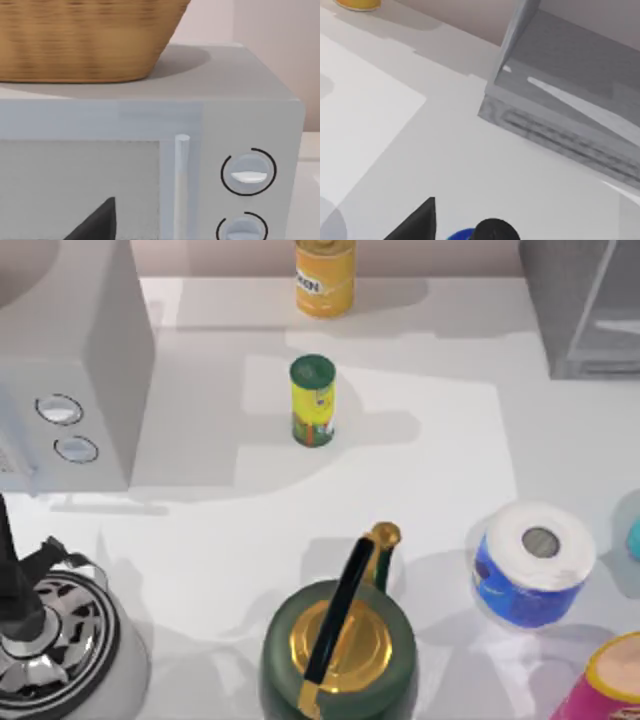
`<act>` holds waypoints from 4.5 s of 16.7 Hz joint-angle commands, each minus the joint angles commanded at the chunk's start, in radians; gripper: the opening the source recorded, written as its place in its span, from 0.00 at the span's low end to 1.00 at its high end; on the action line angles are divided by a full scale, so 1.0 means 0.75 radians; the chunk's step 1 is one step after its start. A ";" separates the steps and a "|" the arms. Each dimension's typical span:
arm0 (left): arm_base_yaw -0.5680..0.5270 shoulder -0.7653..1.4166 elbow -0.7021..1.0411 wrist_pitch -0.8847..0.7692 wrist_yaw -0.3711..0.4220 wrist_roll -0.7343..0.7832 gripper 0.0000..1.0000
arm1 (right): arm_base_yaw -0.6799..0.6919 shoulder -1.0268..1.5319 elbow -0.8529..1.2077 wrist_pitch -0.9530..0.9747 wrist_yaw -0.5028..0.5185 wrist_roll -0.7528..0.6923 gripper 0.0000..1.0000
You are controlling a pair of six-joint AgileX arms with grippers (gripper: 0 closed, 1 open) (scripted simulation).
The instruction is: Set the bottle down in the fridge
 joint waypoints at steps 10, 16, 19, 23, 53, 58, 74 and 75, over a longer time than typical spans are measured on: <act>0.000 0.000 0.000 0.000 0.000 0.000 1.00 | -0.254 1.057 0.349 -0.338 -0.478 -0.807 1.00; 0.000 0.000 0.000 0.000 0.000 0.000 1.00 | -0.252 1.123 0.362 -0.388 -0.494 -0.880 1.00; 0.000 0.000 0.000 0.000 0.000 0.000 1.00 | -0.238 1.122 0.364 -0.371 -0.489 -0.859 1.00; 0.000 0.000 0.000 0.000 0.000 0.000 1.00 | -0.149 1.158 0.366 -0.220 -0.458 -0.715 1.00; 0.000 0.000 0.000 0.000 0.000 0.000 1.00 | 0.002 1.324 0.281 0.184 -0.380 -0.507 0.01; 0.000 0.000 0.000 0.000 0.000 0.000 1.00 | -0.003 1.323 0.286 0.183 -0.380 -0.508 0.01; 0.000 0.000 0.000 0.000 0.000 0.000 1.00 | -0.423 1.435 0.824 -0.755 -0.537 -1.154 0.01; 0.000 0.000 0.000 0.000 0.000 0.000 1.00 | -0.424 1.435 0.826 -0.757 -0.537 -1.155 0.01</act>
